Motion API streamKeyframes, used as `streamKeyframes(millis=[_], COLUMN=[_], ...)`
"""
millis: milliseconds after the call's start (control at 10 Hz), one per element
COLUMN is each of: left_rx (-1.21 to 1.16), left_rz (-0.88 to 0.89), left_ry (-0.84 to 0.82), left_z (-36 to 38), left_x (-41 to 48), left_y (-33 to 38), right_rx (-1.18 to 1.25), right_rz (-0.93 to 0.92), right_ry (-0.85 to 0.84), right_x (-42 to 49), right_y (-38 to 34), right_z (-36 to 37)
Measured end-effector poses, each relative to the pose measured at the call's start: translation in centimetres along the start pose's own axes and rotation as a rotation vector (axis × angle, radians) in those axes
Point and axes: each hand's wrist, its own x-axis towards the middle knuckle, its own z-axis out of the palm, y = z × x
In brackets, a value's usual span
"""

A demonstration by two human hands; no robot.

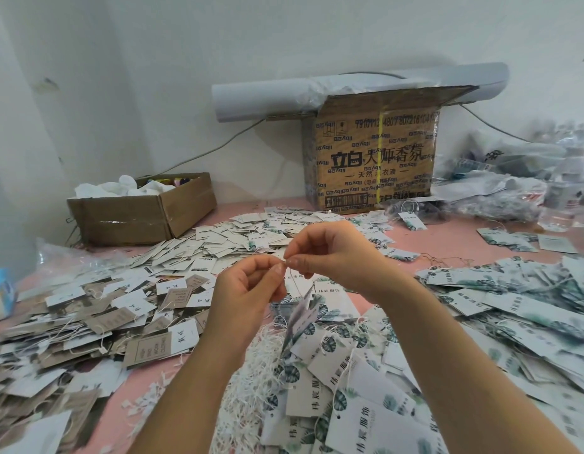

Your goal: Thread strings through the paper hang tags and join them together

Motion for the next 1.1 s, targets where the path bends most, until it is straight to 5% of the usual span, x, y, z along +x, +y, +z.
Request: streamKeyframes(millis=[1100], left_rx=[-0.05], left_rz=[-0.017], left_ry=[-0.03], left_z=[-0.19], left_x=[-0.19], left_y=[0.12], right_rx=[0.048], right_rz=[0.01], right_ry=[-0.001], right_x=[0.04], right_y=[0.2], right_z=[0.27])
